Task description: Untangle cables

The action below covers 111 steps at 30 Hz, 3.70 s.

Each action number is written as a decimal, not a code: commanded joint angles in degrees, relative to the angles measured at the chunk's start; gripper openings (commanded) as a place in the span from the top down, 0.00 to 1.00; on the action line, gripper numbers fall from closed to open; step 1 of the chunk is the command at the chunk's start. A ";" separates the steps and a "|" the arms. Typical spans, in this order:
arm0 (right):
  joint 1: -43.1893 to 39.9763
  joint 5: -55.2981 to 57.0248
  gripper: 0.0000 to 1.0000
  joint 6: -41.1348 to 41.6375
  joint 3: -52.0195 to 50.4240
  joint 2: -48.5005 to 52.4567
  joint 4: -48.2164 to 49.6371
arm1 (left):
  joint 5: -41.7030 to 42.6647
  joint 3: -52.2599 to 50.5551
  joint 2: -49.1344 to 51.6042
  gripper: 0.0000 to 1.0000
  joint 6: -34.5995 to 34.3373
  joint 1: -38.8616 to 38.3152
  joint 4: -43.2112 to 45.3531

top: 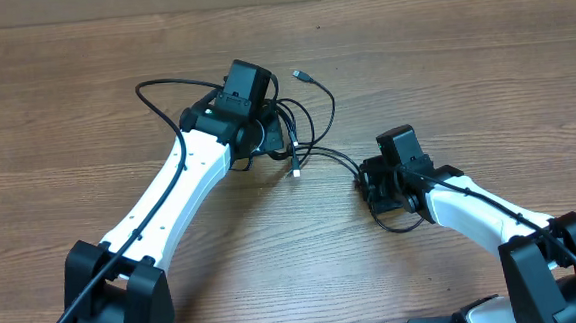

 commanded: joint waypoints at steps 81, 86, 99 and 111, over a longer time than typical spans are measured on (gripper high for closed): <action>0.98 -19.52 0.03 -35.36 0.61 -23.15 -6.88 | -2.84 6.10 -0.83 0.00 -30.95 13.40 -23.78; 0.98 -16.61 0.00 -35.41 0.61 -23.15 -6.88 | 4.85 5.31 -0.79 0.00 -30.36 12.57 -25.51; 0.98 -16.31 0.00 -35.80 0.61 -23.17 -8.31 | 7.89 -6.91 -0.68 0.24 -53.00 4.17 -21.27; 0.98 -16.28 0.00 -35.87 0.61 -23.15 -14.84 | 6.99 -8.94 -0.52 0.41 -62.05 3.41 -13.92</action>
